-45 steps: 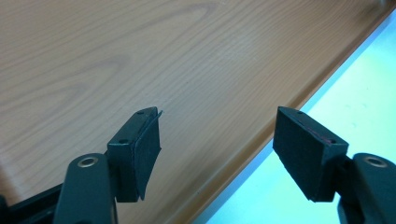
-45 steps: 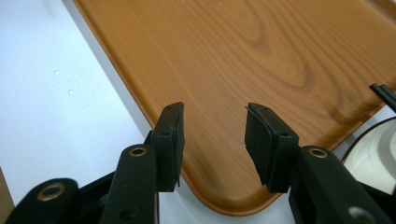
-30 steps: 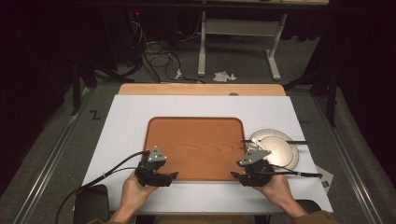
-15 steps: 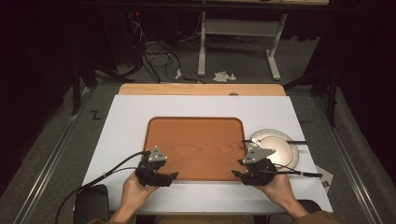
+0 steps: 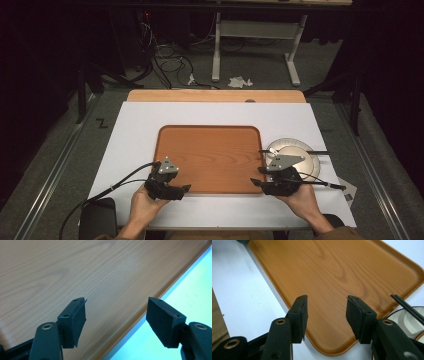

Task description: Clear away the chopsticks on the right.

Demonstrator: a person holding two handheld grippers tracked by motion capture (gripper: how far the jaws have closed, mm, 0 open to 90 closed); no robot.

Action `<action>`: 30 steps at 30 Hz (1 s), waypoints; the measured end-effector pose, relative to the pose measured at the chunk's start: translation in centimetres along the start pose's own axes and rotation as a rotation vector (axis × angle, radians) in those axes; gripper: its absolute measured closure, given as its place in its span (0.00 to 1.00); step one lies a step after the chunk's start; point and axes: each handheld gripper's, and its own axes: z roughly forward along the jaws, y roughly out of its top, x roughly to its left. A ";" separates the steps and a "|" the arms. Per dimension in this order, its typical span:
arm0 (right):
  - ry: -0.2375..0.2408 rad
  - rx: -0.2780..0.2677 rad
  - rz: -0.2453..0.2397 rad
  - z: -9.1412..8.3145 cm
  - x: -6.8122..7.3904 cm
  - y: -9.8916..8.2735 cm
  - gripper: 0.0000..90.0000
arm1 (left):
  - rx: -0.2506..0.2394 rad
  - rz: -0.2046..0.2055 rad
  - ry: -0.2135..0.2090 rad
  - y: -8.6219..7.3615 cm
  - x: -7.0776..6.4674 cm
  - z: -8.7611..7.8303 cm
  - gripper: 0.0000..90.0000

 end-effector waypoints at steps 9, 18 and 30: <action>-0.004 -0.065 0.042 -1.5 -0.9 0.5 0.62 | 0.000 -0.002 -0.003 0.0 0.0 0.1 0.35; -0.026 -0.096 0.069 -2.9 -2.3 1.0 0.68 | 0.000 -0.001 0.000 0.0 0.0 0.0 0.35; -0.084 -0.084 0.076 -3.7 -3.9 1.1 0.71 | 0.001 -0.003 -0.002 0.0 0.0 0.1 0.35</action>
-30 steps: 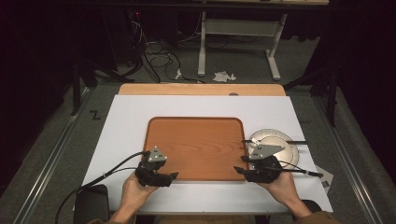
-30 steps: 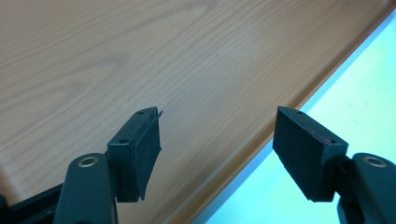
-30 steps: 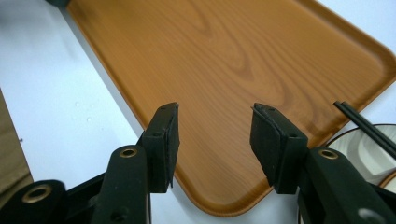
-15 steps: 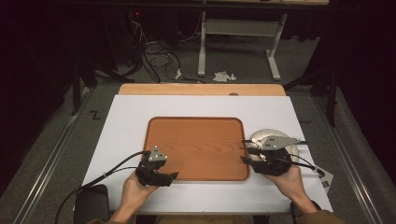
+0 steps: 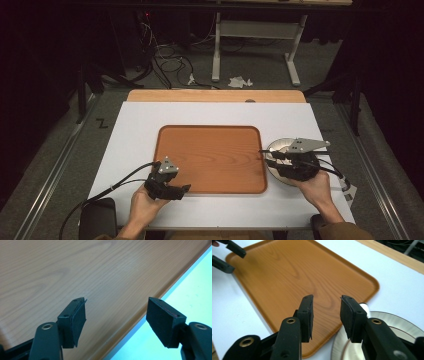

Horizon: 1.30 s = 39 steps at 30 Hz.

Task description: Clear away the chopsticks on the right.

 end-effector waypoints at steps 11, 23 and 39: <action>-0.075 -0.013 0.058 -1.1 -2.9 -0.6 0.71 | 0.004 0.000 -0.003 0.0 0.0 0.0 0.35; -0.203 0.038 0.142 -2.0 -7.7 -2.4 0.75 | 0.002 0.000 -0.001 0.0 0.0 0.0 0.35; -0.293 0.137 0.233 -1.2 -11.8 -5.4 0.82 | 0.009 -0.001 -0.006 0.0 0.0 0.2 0.35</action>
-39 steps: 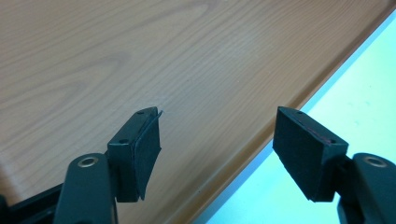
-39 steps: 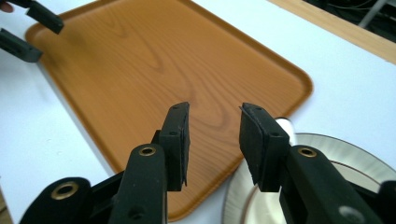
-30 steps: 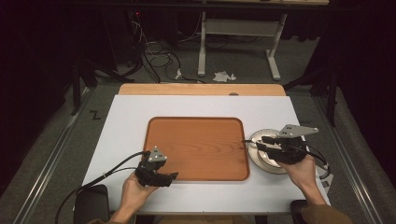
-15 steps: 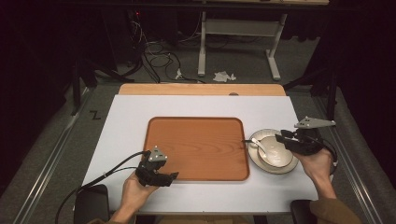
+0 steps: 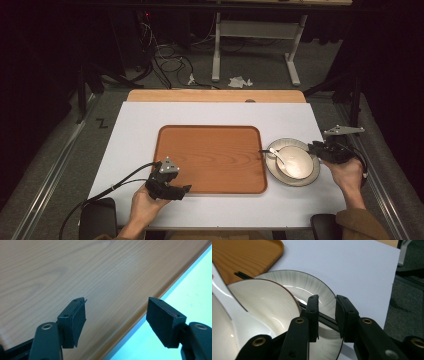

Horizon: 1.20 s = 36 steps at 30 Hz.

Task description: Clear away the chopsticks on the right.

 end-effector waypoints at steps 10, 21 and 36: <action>-0.022 0.069 0.010 1.7 -1.1 -0.4 0.83 | 0.007 0.003 -0.001 0.0 0.0 0.1 0.35; -0.012 0.117 0.005 2.6 -1.2 -0.4 0.82 | 0.007 0.004 -0.001 0.0 0.0 0.0 0.35; 0.011 0.139 -0.013 3.1 -1.2 -0.2 0.84 | 0.005 0.006 0.003 -0.1 -0.1 -0.1 0.35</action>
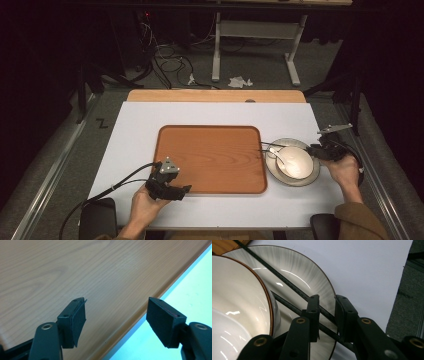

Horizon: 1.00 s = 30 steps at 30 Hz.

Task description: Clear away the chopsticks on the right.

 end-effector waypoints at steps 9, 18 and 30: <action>0.024 0.017 -0.014 -0.1 0.2 0.1 0.86 | 0.000 0.001 -0.001 0.0 0.0 0.0 0.35; 0.031 0.025 -0.017 -0.1 0.3 0.1 0.86 | -0.006 0.000 0.003 0.0 0.0 -0.1 0.35; 0.031 0.047 -0.024 0.5 0.4 0.0 0.90 | -0.006 -0.002 0.003 0.0 0.0 -0.1 0.35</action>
